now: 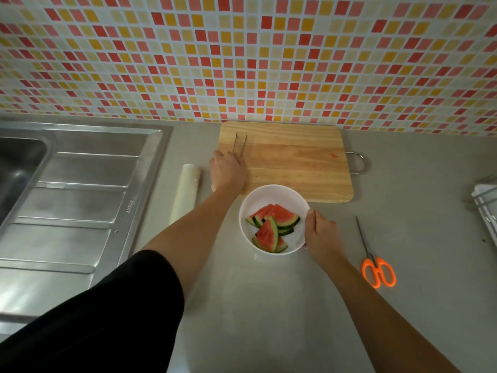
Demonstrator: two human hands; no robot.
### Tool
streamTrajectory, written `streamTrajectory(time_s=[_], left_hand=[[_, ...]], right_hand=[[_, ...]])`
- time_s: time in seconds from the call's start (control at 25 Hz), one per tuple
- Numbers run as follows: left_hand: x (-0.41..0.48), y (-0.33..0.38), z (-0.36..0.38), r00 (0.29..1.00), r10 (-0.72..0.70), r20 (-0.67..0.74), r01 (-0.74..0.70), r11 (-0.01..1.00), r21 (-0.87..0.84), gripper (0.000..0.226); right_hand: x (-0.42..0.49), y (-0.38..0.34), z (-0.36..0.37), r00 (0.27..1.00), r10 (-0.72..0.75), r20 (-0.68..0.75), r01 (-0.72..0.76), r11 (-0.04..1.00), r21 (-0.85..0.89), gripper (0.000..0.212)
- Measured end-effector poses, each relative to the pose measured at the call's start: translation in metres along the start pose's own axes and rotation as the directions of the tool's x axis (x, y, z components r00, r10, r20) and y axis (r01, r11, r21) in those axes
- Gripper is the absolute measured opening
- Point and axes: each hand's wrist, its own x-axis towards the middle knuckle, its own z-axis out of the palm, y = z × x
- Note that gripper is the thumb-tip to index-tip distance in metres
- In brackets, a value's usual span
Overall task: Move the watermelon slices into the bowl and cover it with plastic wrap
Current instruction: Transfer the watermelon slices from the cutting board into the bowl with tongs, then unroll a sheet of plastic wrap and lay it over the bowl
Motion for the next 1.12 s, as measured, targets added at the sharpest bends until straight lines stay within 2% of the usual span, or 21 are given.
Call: streamTrajectory(time_s=[0.24,0.44,0.56,0.72,0.92,1.12], left_hand=[[0.0,0.004,0.014,0.999,-0.032,-0.01,0.031,0.997,-0.07,0.037],[-0.002,0.0,0.007,0.998,-0.059,0.004,0.059,0.988,-0.14,0.062],[-0.01,-0.007,-0.01,0.998,-0.04,-0.05,0.03,0.981,-0.189,0.043],[-0.058,-0.027,-0.029,0.999,-0.002,-0.052,-0.015,0.941,-0.339,0.038],[-0.117,-0.031,-0.021,0.997,0.036,0.069,-0.016,0.964,-0.266,0.037],[-0.135,-0.028,-0.019,0.999,0.025,0.048,-0.009,0.951,-0.31,0.037]], right_hand=[[0.0,-0.003,-0.002,1.0,0.009,-0.011,-0.009,1.0,0.0,0.034],[0.0,-0.003,-0.001,1.0,0.014,-0.011,-0.014,1.0,-0.001,0.034],[0.0,-0.003,0.0,1.0,0.021,-0.004,-0.021,1.0,0.001,0.033],[-0.002,-0.007,-0.002,0.999,0.033,0.016,-0.032,0.999,-0.011,0.034],[-0.005,-0.01,-0.004,1.0,0.026,0.009,-0.026,1.0,-0.002,0.04],[-0.011,-0.007,-0.008,1.0,0.014,0.023,-0.014,1.0,-0.022,0.037]])
